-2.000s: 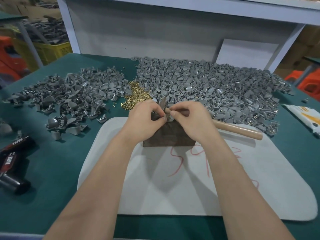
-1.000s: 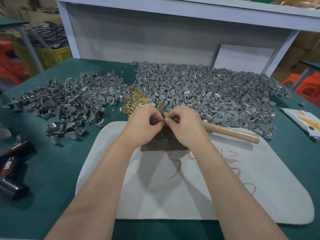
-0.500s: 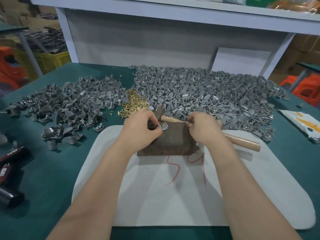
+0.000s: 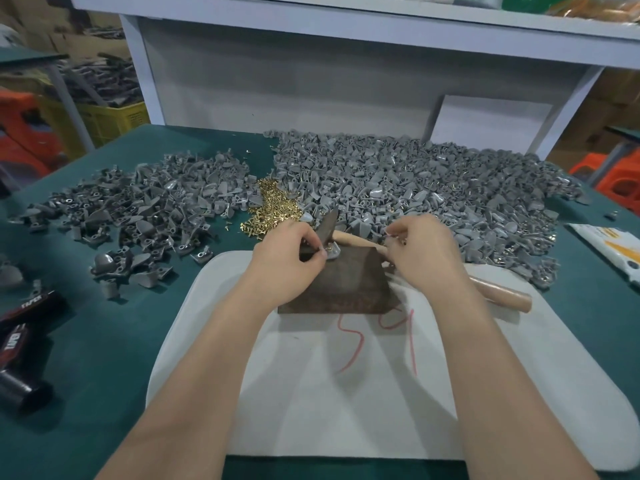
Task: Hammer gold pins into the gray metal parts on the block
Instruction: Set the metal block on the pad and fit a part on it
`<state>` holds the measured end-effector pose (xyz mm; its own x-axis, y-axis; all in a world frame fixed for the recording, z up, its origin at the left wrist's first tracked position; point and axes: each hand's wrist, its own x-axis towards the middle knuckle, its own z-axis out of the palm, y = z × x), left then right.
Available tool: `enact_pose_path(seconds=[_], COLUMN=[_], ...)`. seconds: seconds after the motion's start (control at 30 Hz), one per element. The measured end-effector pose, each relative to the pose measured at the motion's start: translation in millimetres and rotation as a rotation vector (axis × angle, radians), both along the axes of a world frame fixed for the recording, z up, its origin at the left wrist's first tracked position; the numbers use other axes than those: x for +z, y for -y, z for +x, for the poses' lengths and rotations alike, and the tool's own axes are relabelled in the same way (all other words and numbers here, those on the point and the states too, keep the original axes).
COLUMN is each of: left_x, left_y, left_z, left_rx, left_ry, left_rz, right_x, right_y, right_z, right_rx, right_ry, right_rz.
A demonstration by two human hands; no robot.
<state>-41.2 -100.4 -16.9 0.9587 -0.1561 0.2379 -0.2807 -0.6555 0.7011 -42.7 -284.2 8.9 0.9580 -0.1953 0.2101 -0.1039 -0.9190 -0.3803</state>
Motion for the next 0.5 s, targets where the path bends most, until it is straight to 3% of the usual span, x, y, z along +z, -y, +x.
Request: enact_pose_path(seconds=[0.07, 0.2, 0.4, 0.5], left_x=[-2.3, -5.1, -0.9, -3.7], left_y=[6.3, 13.5, 11.8, 9.7], left_z=[0.3, 1.4, 3.2, 1.4], left_rx=[0.036, 0.129, 0.101, 0.07], left_ry=[-0.024, -0.012, 0.022, 0.059], left_rz=[-0.116, -0.296, -0.21, -0.147], right_x=[1.9, -4.4, -16.5, -20.4], right_y=[-3.2, -15.6, -31.0, -34.1], right_z=[-8.2, -14.1, 1.3, 3.4], right_rx=[0.025, 0.1, 0.084, 0.052], right_ry=[0.015, -0.166, -0.063, 0.048], right_rz=[0.048, -0.055, 0.179, 0.177])
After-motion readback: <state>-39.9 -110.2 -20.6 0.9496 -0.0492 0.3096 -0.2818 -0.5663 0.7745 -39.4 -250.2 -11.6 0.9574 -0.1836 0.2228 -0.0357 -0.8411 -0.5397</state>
